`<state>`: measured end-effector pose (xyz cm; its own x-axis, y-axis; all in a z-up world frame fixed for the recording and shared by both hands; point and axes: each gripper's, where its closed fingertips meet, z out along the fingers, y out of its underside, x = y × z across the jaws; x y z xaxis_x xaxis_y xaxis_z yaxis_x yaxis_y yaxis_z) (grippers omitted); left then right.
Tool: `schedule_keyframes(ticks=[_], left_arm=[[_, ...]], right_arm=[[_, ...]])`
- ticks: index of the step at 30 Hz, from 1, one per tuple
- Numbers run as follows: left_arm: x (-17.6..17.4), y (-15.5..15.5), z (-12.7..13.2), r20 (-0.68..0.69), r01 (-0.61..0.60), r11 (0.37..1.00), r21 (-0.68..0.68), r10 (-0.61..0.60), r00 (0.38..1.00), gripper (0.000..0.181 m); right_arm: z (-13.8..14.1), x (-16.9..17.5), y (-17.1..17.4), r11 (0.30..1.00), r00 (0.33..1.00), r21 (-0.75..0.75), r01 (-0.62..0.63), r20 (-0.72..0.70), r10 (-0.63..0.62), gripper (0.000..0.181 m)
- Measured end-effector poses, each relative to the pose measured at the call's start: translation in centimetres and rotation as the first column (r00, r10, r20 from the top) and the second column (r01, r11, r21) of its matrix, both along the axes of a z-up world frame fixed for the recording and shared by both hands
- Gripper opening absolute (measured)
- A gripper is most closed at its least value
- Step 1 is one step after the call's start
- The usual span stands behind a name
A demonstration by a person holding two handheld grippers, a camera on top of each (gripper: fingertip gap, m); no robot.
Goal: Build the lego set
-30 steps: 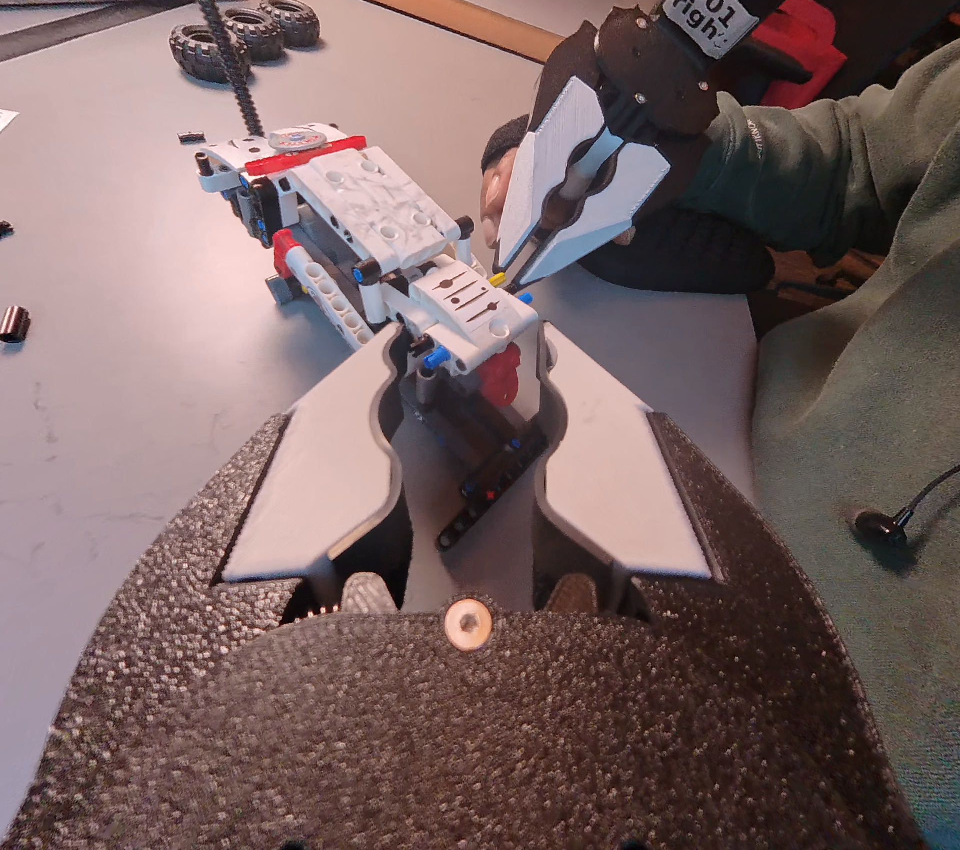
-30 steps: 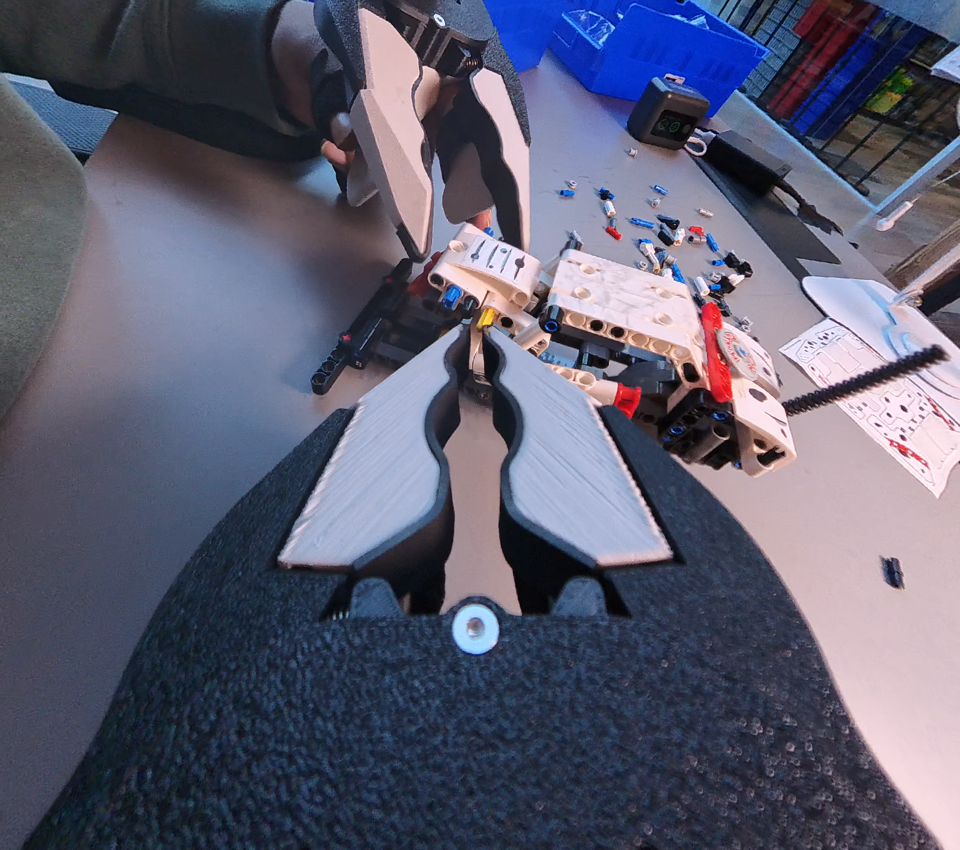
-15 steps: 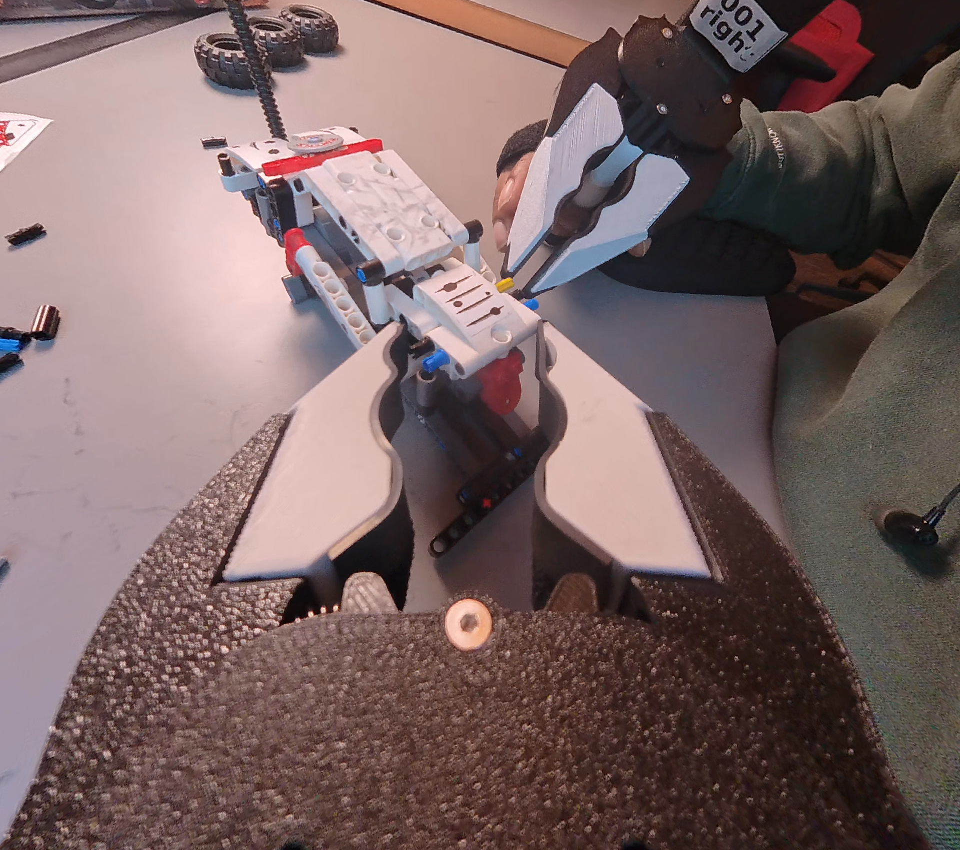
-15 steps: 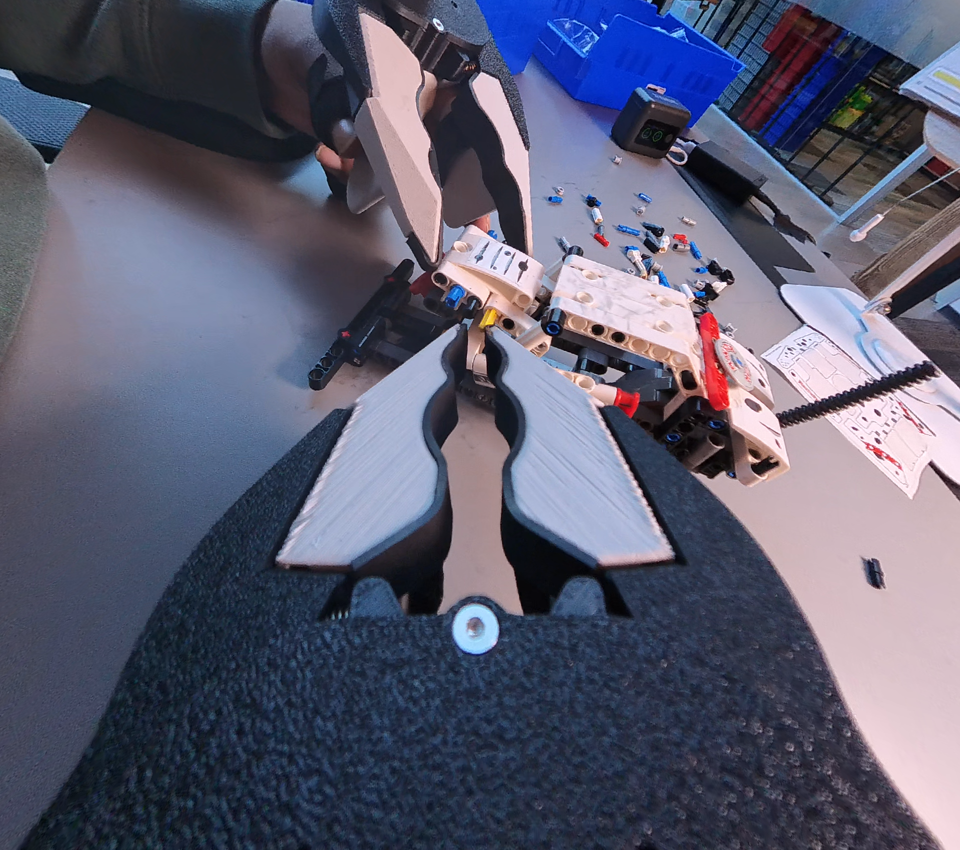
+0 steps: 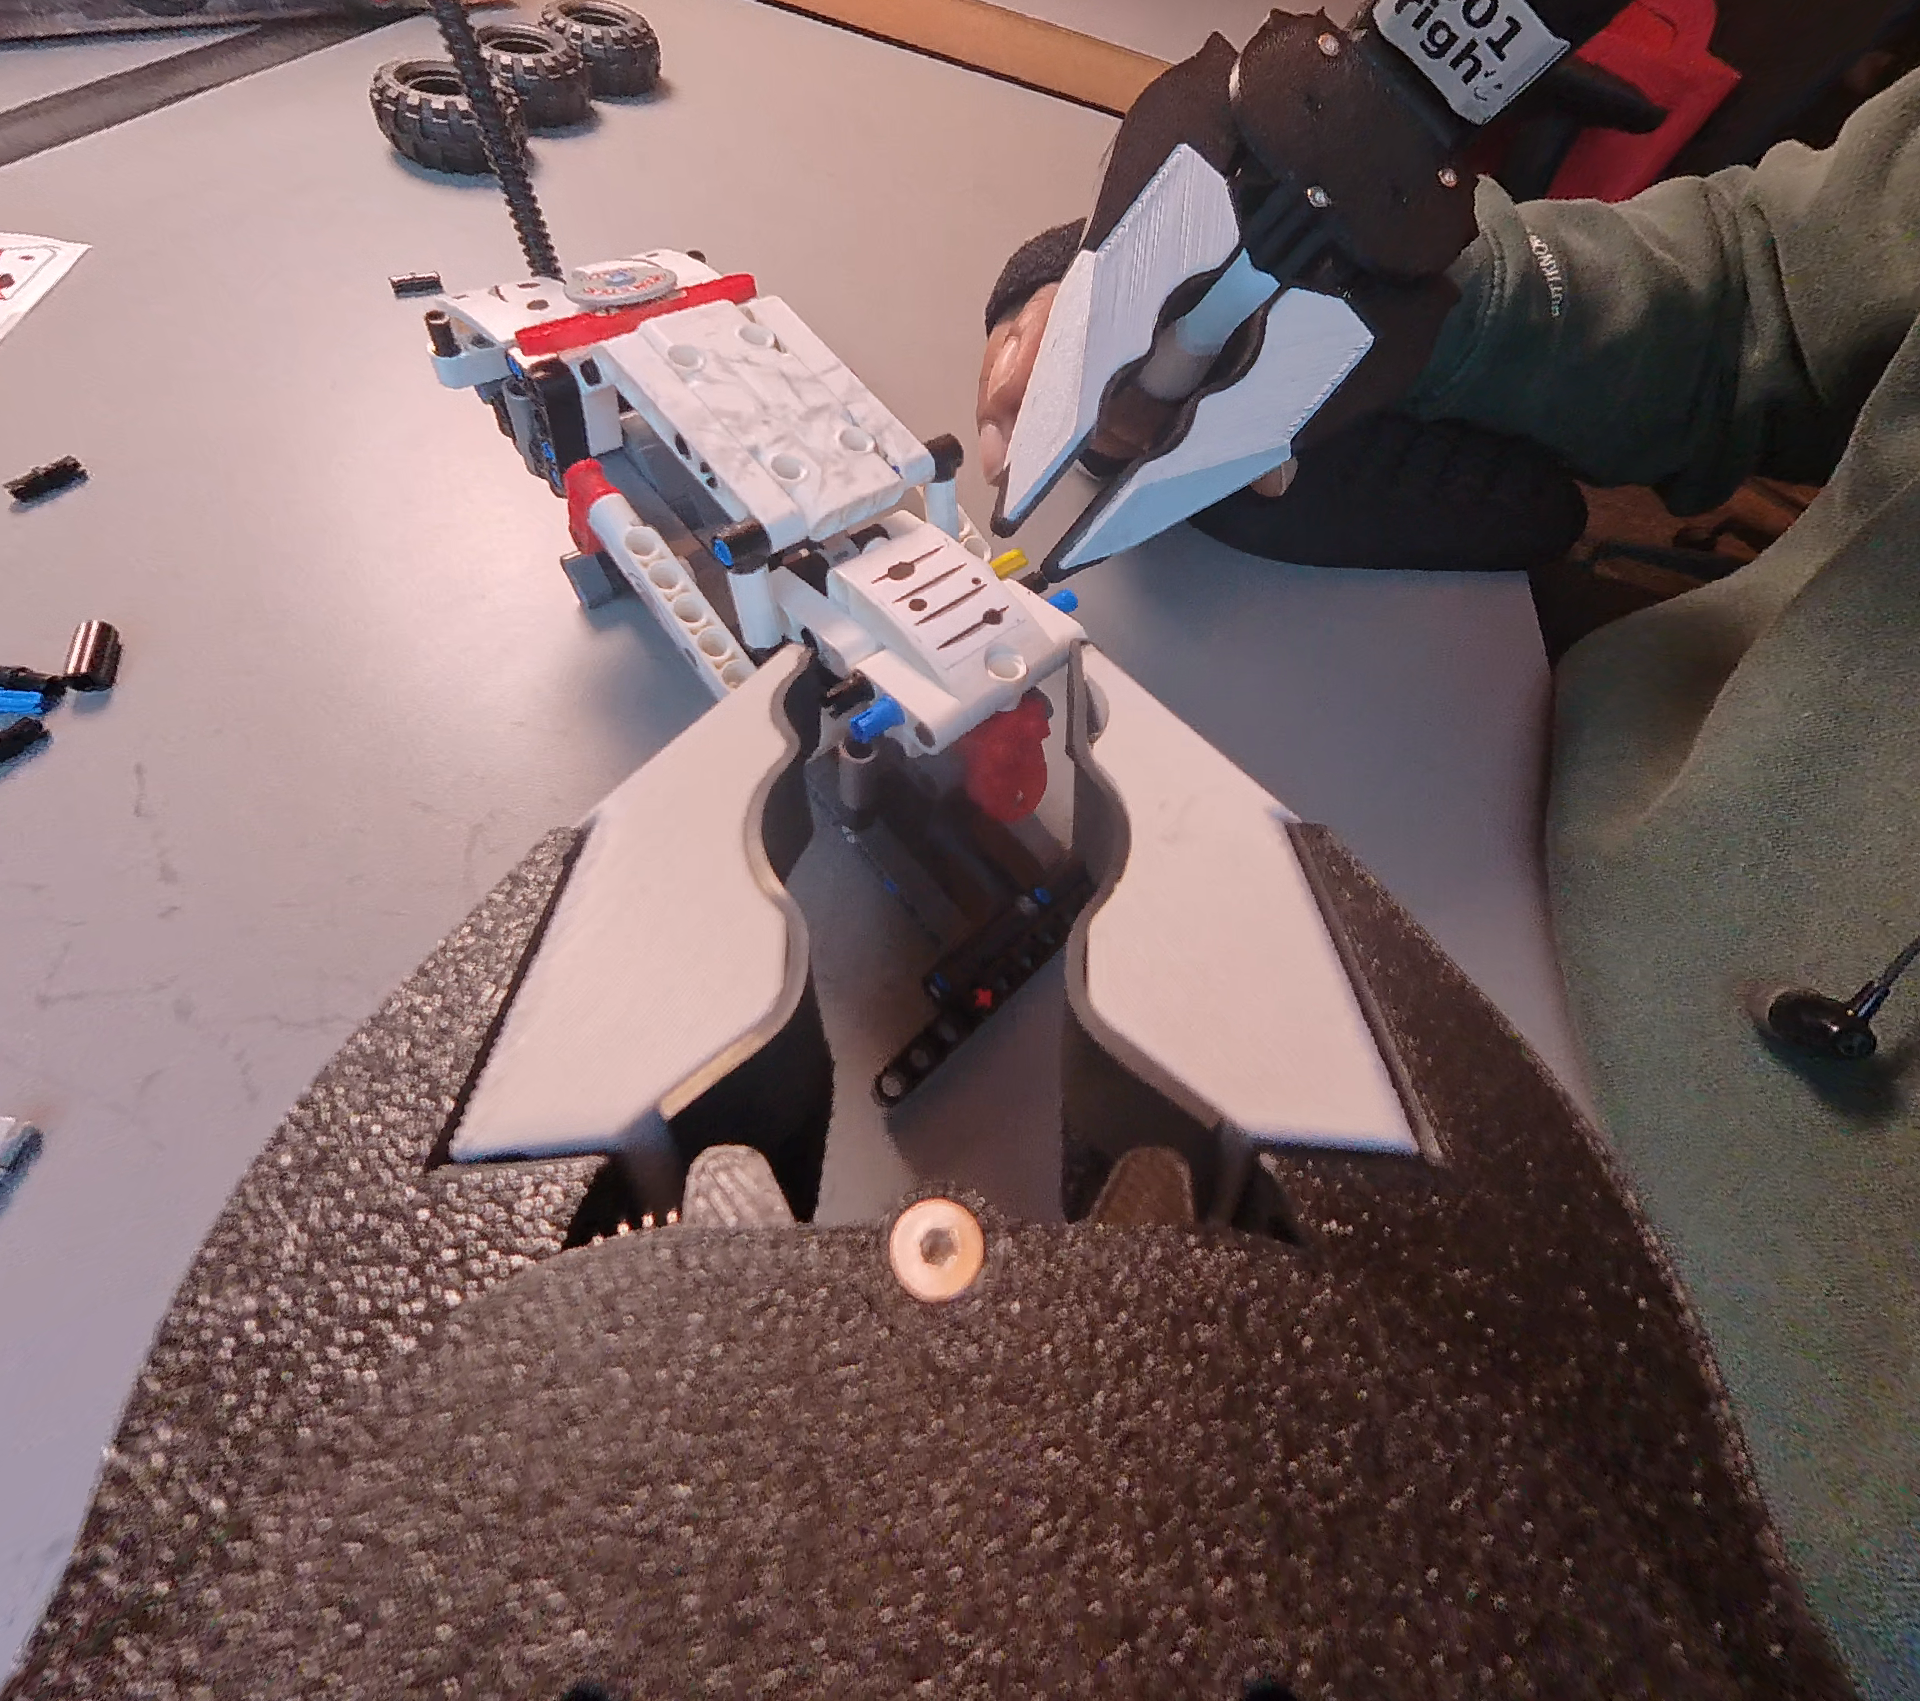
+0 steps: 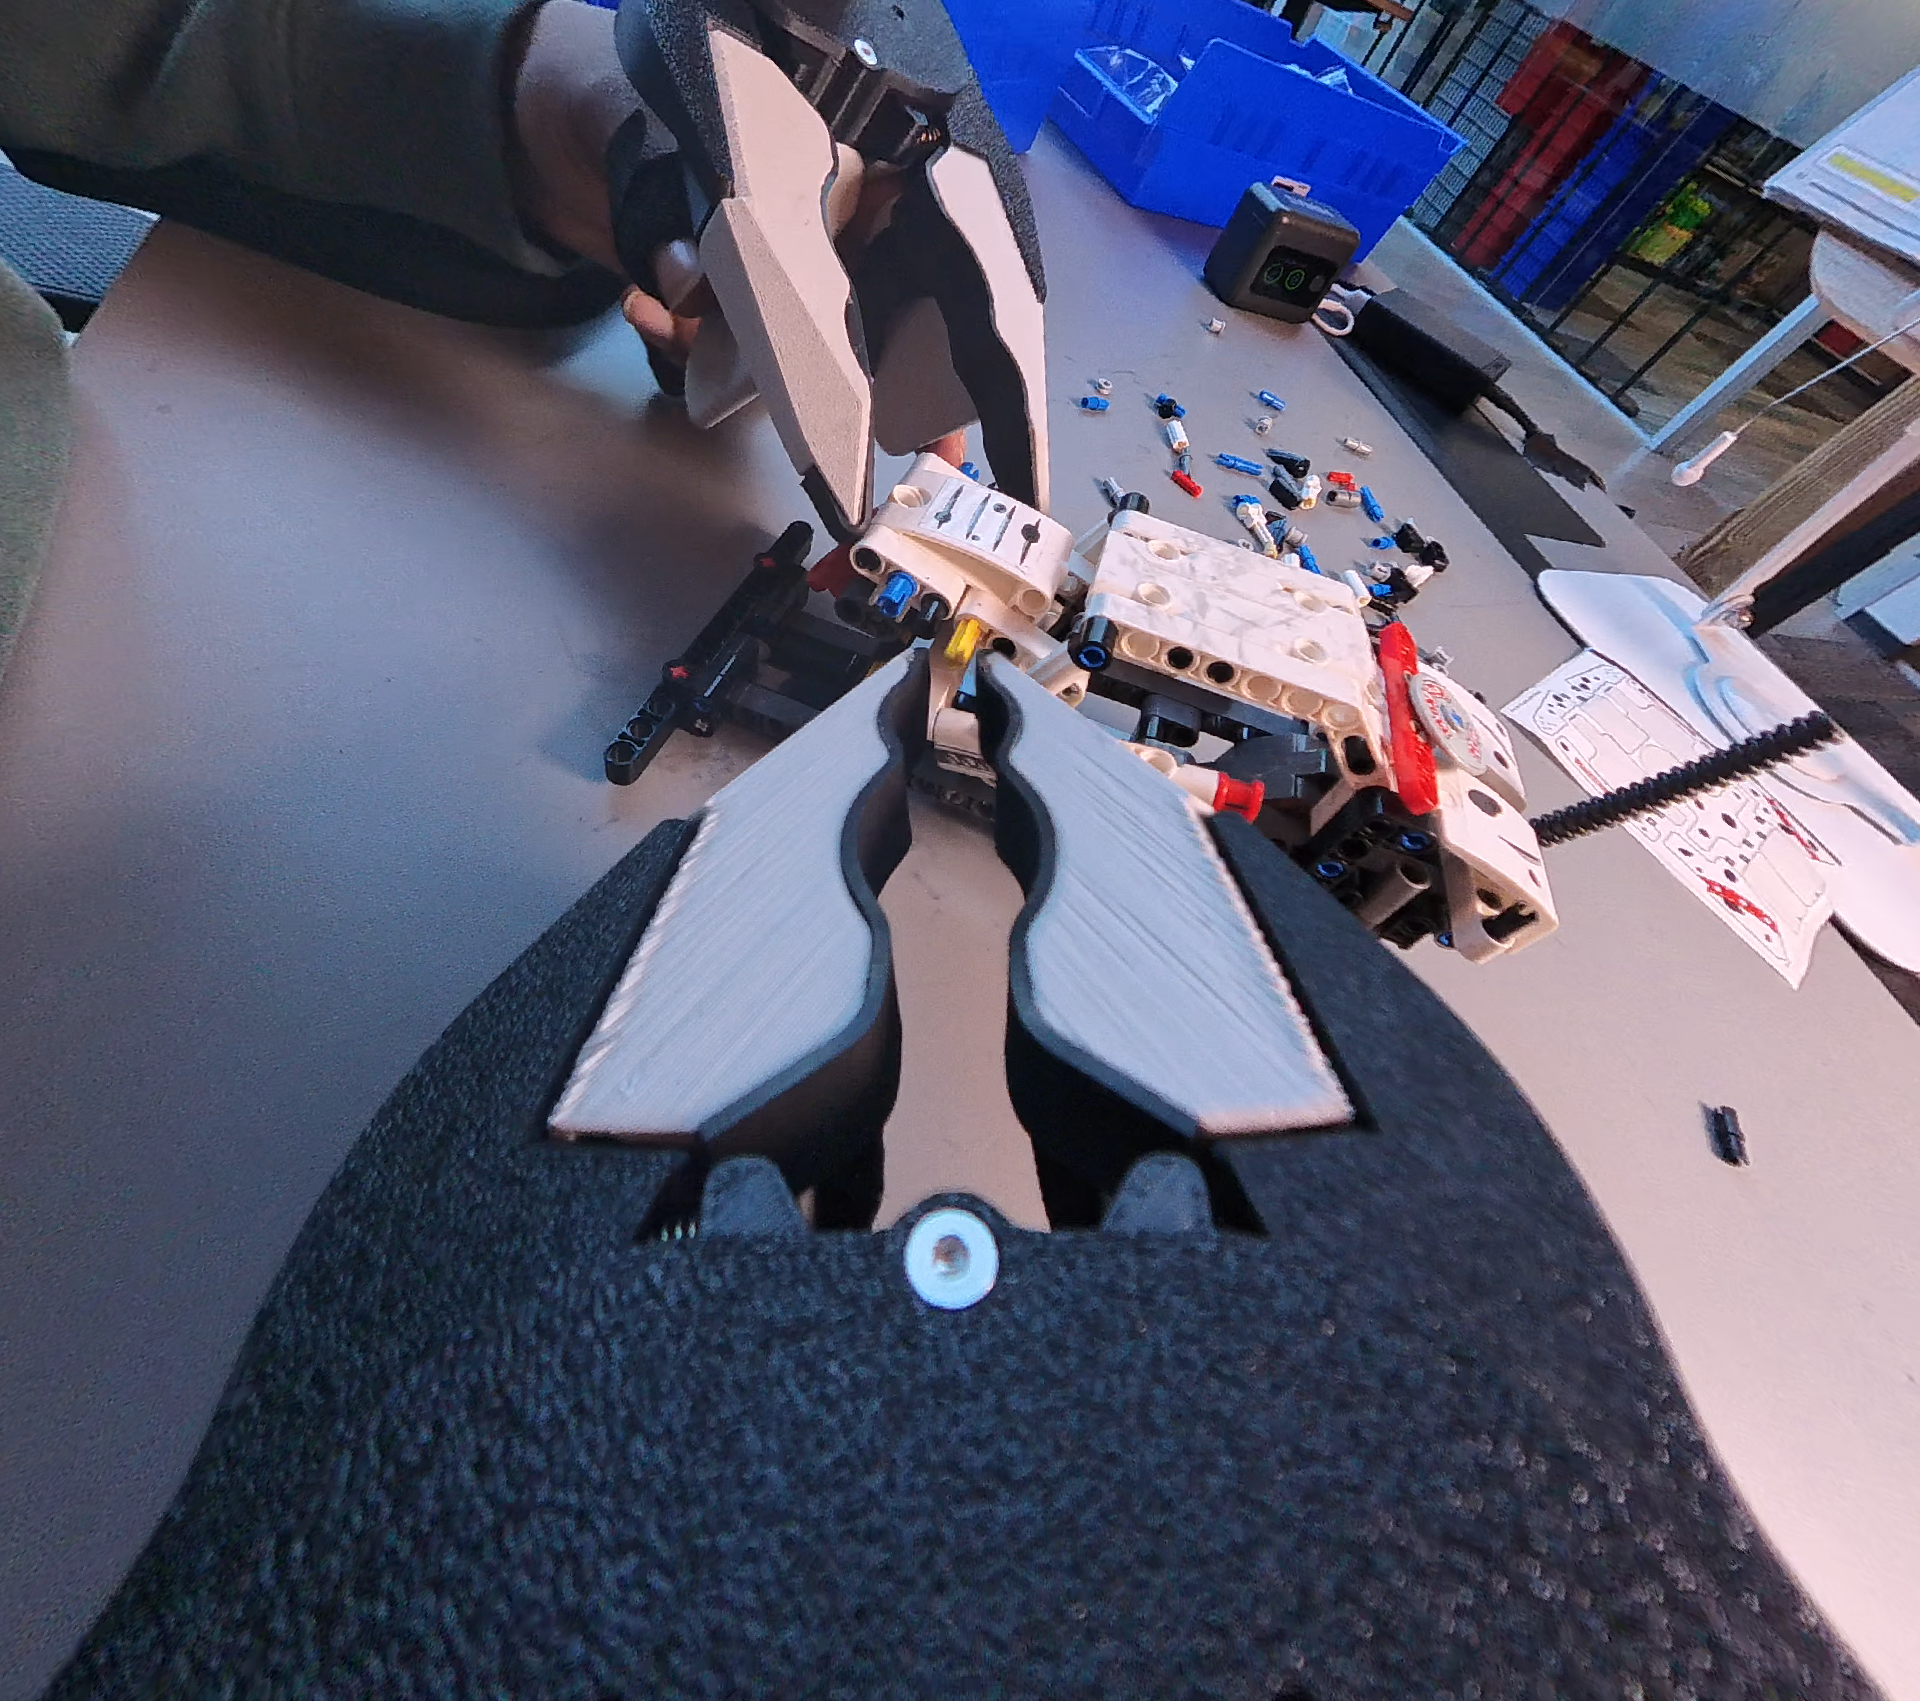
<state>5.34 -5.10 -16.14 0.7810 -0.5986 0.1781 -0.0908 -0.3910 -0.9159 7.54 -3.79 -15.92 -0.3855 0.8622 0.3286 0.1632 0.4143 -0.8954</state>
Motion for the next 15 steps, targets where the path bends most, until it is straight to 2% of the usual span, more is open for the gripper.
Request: schedule_keyframes(ticks=[11, 15], left_arm=[[-0.9, -0.4, -0.2, -0.014, 0.239, 0.971, -0.03, -0.239, 0.971, 0.035], [-1.6, 0.2, 0.1, 0.009, 0.215, 0.976, -0.028, -0.215, 0.977, 0.043]], right_arm=[[0.0, -0.3, 0.6, 0.999, 0.999, 0.02, 0.041, -0.008, -0.041, 0.013], [0.0, -0.5, 0.9, 0.997, 0.997, 0.03, 0.07, -0.014, -0.07, 0.013]])
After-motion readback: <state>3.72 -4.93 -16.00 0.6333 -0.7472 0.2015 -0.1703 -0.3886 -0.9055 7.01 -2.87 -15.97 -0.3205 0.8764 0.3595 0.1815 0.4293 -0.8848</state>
